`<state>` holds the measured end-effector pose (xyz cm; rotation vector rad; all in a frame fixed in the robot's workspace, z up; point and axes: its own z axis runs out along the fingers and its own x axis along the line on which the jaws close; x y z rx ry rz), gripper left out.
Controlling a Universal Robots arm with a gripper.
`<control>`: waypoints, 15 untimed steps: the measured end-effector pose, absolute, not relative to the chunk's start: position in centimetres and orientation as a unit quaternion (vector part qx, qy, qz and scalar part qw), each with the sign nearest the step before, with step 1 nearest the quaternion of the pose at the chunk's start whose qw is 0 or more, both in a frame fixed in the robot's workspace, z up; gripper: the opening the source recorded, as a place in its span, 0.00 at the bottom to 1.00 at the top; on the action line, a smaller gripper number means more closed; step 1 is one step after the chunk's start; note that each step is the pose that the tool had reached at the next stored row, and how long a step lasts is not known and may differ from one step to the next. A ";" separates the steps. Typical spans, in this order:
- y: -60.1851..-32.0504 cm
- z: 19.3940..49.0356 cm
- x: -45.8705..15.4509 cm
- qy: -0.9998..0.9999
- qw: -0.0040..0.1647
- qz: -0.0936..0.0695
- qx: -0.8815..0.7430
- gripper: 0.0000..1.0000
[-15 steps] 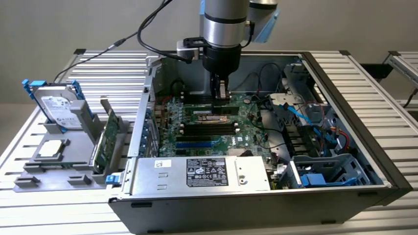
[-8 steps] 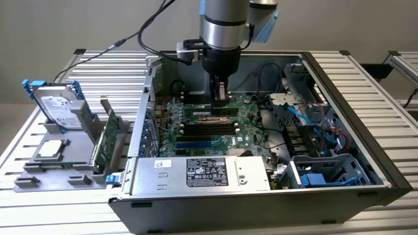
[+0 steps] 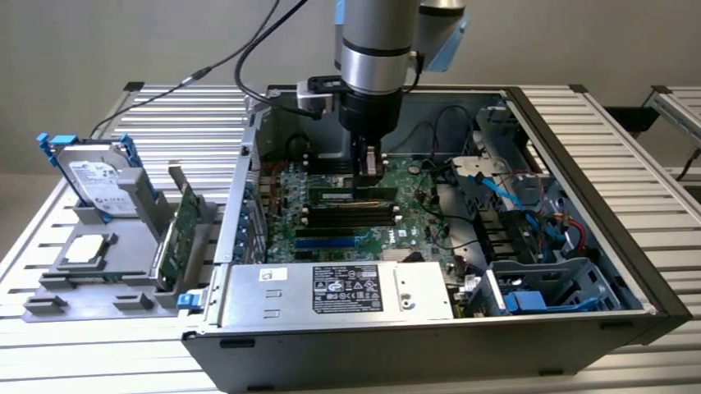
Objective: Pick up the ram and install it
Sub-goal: 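Insert the ram into the slot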
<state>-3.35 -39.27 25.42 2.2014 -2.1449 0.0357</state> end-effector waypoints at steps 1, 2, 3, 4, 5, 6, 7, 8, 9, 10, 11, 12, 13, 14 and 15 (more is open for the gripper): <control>-39.3 25.2 -3.4 -0.697 0.034 0.012 0.716 0.14; -39.3 25.1 -3.4 -0.697 0.034 0.012 0.716 0.14; -39.3 24.9 -3.4 -0.697 0.034 0.012 0.716 0.14; -39.3 24.7 -3.5 -0.697 0.034 0.012 0.716 0.14; -39.4 24.5 -3.5 -0.697 0.034 0.012 0.716 0.14; -39.4 24.3 -3.5 -0.697 0.033 0.012 0.716 0.14; -39.4 24.2 -3.6 -0.697 0.033 0.013 0.716 0.14; -39.4 24.2 -3.6 -0.698 0.032 0.013 0.716 0.14; -39.4 24.2 -3.6 -0.698 0.032 0.014 0.716 0.14; -39.4 24.1 -3.6 -0.698 0.031 0.015 0.716 0.14; -39.4 24.1 -3.6 -0.698 0.030 0.016 0.716 0.14; -39.4 24.1 -3.6 -0.698 0.029 0.017 0.716 0.14; -39.4 24.0 -3.7 -0.698 0.029 0.017 0.716 0.14; -39.4 24.0 -3.7 -0.698 0.029 0.017 0.716 0.14; -39.4 23.9 -3.7 -0.698 0.029 0.017 0.716 0.14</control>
